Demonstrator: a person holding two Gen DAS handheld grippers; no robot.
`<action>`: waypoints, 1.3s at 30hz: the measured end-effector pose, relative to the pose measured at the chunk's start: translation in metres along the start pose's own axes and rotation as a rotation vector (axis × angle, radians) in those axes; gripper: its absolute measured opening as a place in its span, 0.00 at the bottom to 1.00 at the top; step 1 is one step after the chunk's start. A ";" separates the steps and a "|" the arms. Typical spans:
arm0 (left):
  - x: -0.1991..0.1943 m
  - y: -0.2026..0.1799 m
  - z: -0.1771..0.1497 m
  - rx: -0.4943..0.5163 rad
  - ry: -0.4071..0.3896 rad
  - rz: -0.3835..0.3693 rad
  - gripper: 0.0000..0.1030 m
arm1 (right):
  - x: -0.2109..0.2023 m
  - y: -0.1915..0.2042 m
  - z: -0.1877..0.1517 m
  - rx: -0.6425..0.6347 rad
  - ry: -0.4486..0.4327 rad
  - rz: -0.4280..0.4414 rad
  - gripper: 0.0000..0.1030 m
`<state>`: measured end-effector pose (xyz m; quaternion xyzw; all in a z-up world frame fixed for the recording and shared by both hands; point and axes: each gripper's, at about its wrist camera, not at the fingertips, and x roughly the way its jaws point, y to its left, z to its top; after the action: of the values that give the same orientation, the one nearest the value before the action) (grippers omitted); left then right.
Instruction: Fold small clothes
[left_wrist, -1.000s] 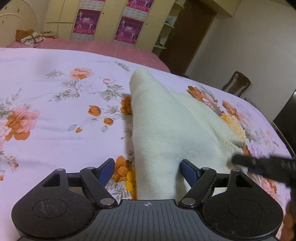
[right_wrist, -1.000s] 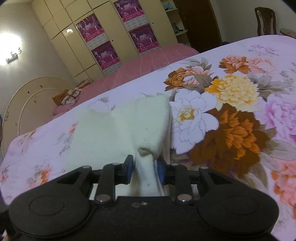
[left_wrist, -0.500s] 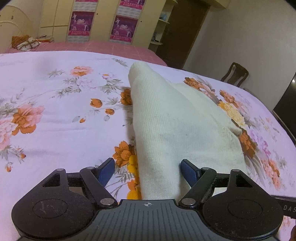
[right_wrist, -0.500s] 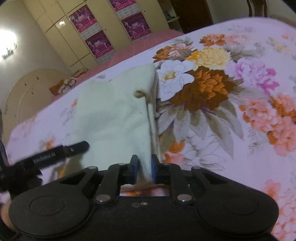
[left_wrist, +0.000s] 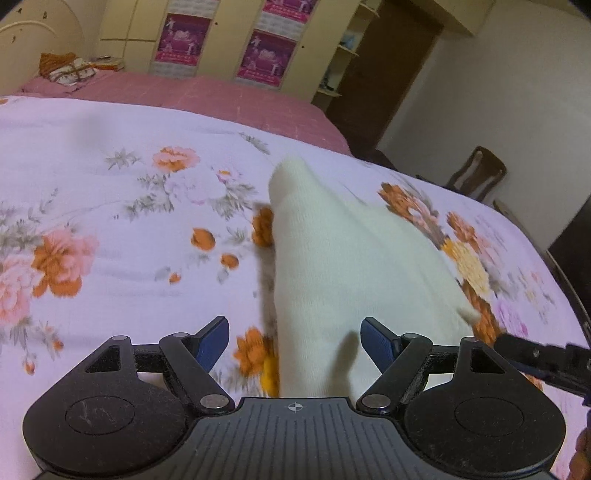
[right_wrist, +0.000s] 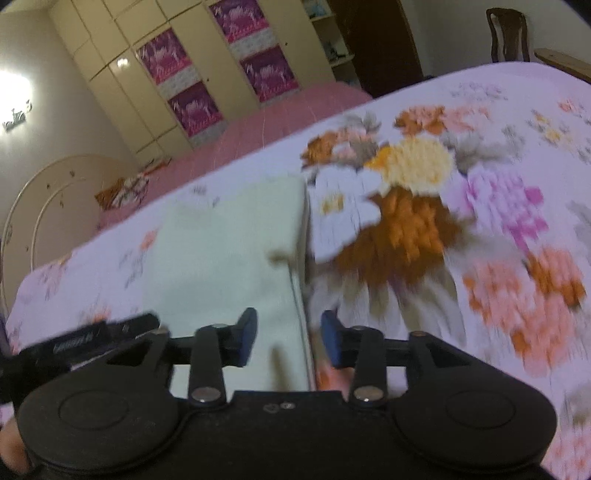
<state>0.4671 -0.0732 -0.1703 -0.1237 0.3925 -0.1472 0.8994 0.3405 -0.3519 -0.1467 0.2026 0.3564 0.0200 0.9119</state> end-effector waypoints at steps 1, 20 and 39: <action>0.003 0.000 0.004 -0.001 -0.006 0.009 0.76 | 0.005 0.002 0.005 -0.001 -0.005 0.004 0.43; 0.095 0.013 0.062 -0.134 -0.028 0.088 0.88 | 0.140 -0.013 0.080 0.106 0.064 0.063 0.37; 0.105 0.015 0.068 -0.136 -0.060 0.132 0.88 | 0.137 0.007 0.088 -0.045 -0.015 -0.042 0.27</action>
<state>0.5880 -0.0903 -0.2001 -0.1627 0.3817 -0.0567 0.9081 0.5011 -0.3519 -0.1737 0.1748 0.3530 0.0074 0.9191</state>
